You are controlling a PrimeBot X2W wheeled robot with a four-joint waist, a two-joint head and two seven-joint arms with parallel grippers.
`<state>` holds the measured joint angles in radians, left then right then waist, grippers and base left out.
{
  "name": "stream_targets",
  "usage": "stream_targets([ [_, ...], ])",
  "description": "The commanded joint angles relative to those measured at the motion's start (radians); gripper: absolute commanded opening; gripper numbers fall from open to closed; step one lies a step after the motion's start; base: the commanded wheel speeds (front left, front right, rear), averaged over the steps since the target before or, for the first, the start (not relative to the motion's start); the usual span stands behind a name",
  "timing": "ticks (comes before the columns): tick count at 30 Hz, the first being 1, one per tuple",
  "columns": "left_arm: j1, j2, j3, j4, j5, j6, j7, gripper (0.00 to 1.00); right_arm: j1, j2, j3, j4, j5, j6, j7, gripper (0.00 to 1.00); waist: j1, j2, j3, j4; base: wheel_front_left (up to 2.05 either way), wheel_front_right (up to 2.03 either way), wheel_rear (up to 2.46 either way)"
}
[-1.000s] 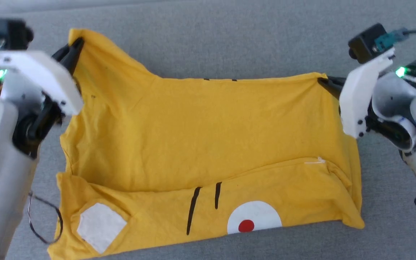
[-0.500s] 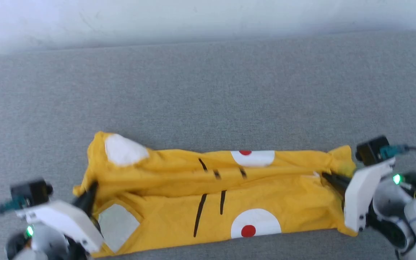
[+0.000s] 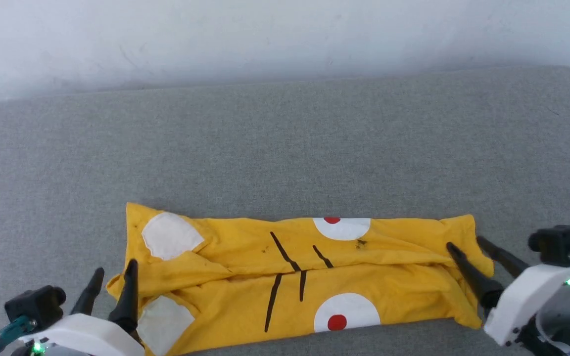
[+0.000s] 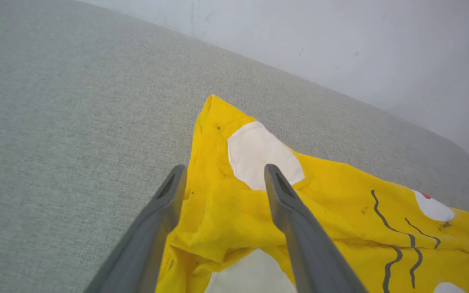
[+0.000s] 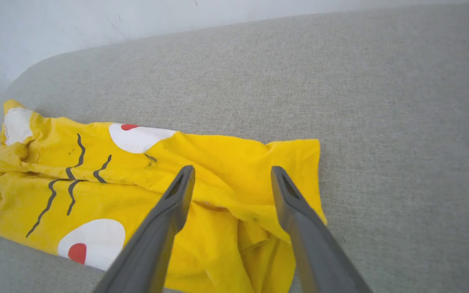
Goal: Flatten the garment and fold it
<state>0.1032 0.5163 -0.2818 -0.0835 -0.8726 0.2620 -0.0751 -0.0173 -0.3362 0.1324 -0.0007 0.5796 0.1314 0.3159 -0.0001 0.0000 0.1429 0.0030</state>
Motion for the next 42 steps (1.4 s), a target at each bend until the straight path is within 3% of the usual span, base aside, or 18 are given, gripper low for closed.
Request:
stream_targets([
  [1,0.007,-0.005,0.004,-0.007,0.012,0.002,-0.019,1.0,0.013,0.001,-0.017,-0.015,-0.009,-0.001,-0.004,1.0,0.0001,0.0,-0.011,-0.002,0.0,0.0,0.0],
  [6,0.0,-0.018,-0.003,-0.018,0.111,-0.015,-0.148,1.0,0.038,0.007,-0.139,-0.055,-0.023,-0.001,0.053,1.0,0.0001,0.0,-0.036,0.003,0.0,0.0,0.0],
  [12,-0.029,-0.073,0.02,-0.021,0.289,-0.043,-0.186,1.0,0.012,-0.003,-0.204,0.041,-0.012,-0.001,0.184,1.0,0.0001,0.0,-0.05,0.035,0.0,0.0,0.0],
  [18,-0.029,-0.181,0.098,-0.085,0.464,-0.102,-0.186,1.0,-0.034,0.019,-0.162,0.151,0.03,-0.001,0.294,1.0,0.0001,0.0,-0.04,0.077,0.0,0.0,0.0],
  [26,-0.008,-0.277,0.165,-0.079,0.55,-0.187,-0.187,1.0,-0.07,0.055,-0.044,0.292,0.107,-0.001,0.431,1.0,0.0001,0.0,-0.026,0.1,0.0,0.0,0.0],
  [27,-0.006,-0.285,0.171,-0.076,0.557,-0.194,-0.187,1.0,-0.07,0.058,-0.028,0.306,0.118,-0.001,0.453,0.77,0.0001,0.0,-0.025,0.1,0.0,0.0,0.0],
  [28,-0.005,-0.294,0.178,-0.075,0.563,-0.201,-0.187,1.0,-0.071,0.059,-0.013,0.315,0.125,-0.001,0.469,0.4,0.0001,0.0,-0.024,0.099,0.0,0.0,0.0],
  [30,-0.003,-0.308,0.189,-0.071,0.578,-0.215,-0.187,1.0,-0.074,0.061,0.006,0.324,0.137,-0.001,0.484,0.0,0.0001,0.0,-0.023,0.097,0.0,0.0,0.0],
  [37,0.01,-0.343,0.232,-0.059,0.622,-0.244,-0.187,1.0,-0.098,0.019,0.012,0.265,0.143,-0.001,0.44,0.0,0.0001,0.0,-0.033,0.078,0.0,0.0,0.0],
  [42,0.028,-0.359,0.265,-0.056,0.64,-0.255,-0.187,1.0,-0.083,-0.035,-0.059,0.19,0.119,-0.001,0.376,0.0,0.0001,0.0,-0.049,0.061,0.0,0.0,0.0],
])
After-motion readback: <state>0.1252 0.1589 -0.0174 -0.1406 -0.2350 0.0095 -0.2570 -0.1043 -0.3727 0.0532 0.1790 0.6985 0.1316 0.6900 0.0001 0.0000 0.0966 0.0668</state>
